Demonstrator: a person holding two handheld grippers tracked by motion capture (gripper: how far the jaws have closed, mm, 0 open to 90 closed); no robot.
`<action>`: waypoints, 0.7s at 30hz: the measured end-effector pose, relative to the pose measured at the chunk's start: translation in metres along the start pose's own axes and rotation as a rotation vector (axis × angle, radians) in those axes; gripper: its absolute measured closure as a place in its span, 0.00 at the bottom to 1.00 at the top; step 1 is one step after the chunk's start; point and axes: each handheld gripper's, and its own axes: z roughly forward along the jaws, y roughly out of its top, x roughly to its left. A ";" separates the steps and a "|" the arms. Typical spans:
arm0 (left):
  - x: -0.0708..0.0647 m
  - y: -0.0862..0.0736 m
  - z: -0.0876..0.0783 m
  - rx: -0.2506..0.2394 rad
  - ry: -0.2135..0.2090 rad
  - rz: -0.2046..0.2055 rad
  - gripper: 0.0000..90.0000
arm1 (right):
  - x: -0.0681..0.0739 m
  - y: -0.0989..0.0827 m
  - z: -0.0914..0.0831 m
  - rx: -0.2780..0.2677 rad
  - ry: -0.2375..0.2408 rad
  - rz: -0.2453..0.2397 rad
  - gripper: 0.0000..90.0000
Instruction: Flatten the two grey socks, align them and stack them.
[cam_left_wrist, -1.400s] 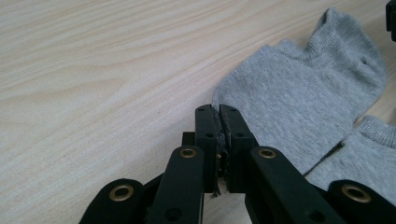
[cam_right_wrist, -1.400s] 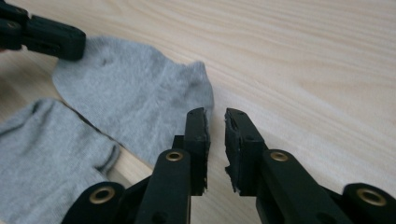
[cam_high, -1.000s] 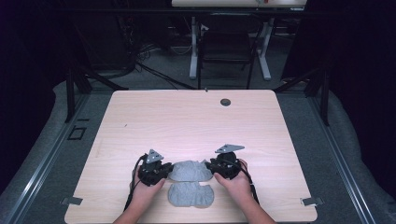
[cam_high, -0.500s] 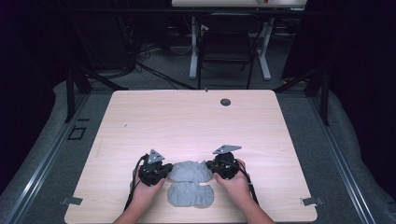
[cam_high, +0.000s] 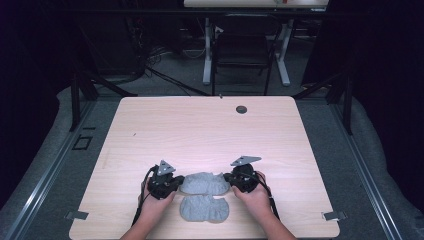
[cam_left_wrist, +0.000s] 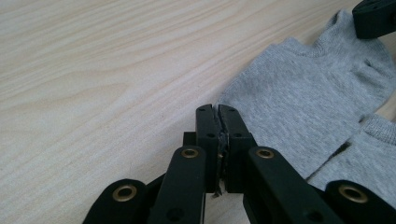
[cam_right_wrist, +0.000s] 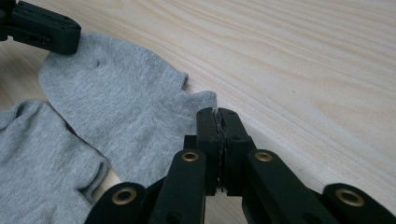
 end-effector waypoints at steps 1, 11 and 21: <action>0.000 0.000 0.000 -0.002 -0.001 -0.008 0.98 | 0.000 0.000 0.000 -0.004 0.001 0.003 0.98; -0.003 0.003 -0.005 -0.026 -0.017 -0.008 0.98 | 0.004 0.005 -0.006 -0.034 0.021 0.001 0.98; -0.006 0.011 -0.014 -0.056 -0.019 0.012 0.98 | 0.007 0.010 -0.013 -0.060 0.023 -0.018 0.98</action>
